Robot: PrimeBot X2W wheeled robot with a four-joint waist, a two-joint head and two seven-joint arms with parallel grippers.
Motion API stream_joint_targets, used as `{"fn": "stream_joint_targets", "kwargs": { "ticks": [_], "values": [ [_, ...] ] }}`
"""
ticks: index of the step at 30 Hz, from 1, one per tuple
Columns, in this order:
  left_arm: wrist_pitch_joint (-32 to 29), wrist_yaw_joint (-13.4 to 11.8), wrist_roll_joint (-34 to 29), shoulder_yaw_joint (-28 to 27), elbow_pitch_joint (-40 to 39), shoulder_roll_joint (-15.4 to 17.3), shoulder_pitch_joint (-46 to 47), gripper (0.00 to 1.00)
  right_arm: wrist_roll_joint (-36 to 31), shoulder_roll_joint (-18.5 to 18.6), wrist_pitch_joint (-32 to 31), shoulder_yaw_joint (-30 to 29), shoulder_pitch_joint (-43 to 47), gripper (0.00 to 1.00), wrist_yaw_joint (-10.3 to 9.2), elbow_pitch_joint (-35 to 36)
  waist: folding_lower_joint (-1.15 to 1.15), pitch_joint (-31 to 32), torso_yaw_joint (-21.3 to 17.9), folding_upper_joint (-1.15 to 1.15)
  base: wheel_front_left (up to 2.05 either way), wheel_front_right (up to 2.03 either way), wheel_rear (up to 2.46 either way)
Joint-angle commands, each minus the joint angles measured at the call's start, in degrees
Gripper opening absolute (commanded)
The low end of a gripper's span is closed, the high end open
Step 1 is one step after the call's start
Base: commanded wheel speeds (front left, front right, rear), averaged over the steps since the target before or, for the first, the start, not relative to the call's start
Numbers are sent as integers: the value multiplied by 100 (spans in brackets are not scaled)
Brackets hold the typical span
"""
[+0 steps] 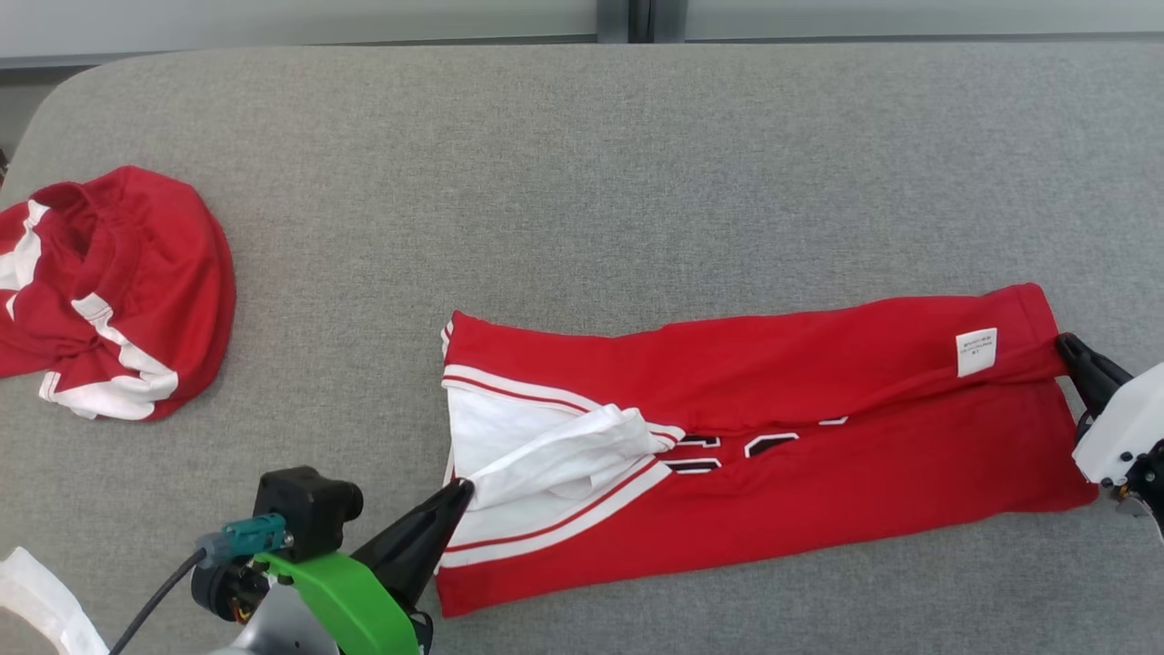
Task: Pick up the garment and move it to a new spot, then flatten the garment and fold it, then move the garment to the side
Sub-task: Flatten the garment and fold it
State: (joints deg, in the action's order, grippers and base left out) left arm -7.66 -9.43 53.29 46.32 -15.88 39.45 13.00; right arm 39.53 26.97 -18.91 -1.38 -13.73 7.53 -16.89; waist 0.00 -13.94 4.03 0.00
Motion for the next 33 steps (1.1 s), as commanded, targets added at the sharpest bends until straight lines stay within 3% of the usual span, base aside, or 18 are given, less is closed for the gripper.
{"fn": "stream_joint_targets", "kwargs": {
  "ticks": [1, 2, 3, 4, 10, 15, 20, 25, 28, 33],
  "values": [
    [82, -37, -34, -20, 83, -38, -119, 1, -7, -33, 4, -56, 112, 31, -9, -9, 0, 73, -44, 0, 0, 0, 0],
    [106, -57, -7, -16, 140, -67, -149, 43, 3, -48, 7, -83, 136, 80, -9, -33, 0, 115, -59, 0, 0, 0, 0],
    [134, -70, -7, -11, 184, -87, -171, 87, -12, -61, 42, -118, 161, 100, -9, -61, 0, 163, -71, 0, 0, 0, 0],
    [192, -116, 18, -35, 222, -142, -213, 100, -25, -84, 64, -149, 193, 100, -9, -93, 0, 216, -82, 0, 0, 0, 0],
    [531, -347, -21, -62, 191, -327, -493, 100, -193, -148, 445, -200, 482, 100, -9, -95, 0, 567, -141, 0, 0, 0, 0],
    [1245, -747, -304, -255, 274, -568, -729, 100, -444, -286, 1243, -155, 843, 100, -9, 143, 0, 841, -122, 0, 0, 0, 0],
    [1938, -1060, -651, -345, 683, -824, -938, 100, -632, -499, 2098, 286, 1115, 100, -7, 304, 0, 1132, -171, 0, 0, 0, 0],
    [2256, -1245, -1029, -635, 1072, -1256, -1111, 100, -748, -632, 2849, 674, 1228, 100, -9, 101, 0, 1404, -213, 0, 0, 0, 0],
    [2289, -1242, -1475, -1112, 1097, -1644, -1204, 100, -782, -738, 3144, 832, 1196, 100, -9, -27, 0, 1501, -230, 0, 0, 0, 0],
    [2286, -888, -2253, -1800, 1204, -2309, -1540, 100, -870, -879, 3353, 936, 1241, 100, -9, -260, 0, 1640, -177, 0, 0, 0, 0]
  ]
}}
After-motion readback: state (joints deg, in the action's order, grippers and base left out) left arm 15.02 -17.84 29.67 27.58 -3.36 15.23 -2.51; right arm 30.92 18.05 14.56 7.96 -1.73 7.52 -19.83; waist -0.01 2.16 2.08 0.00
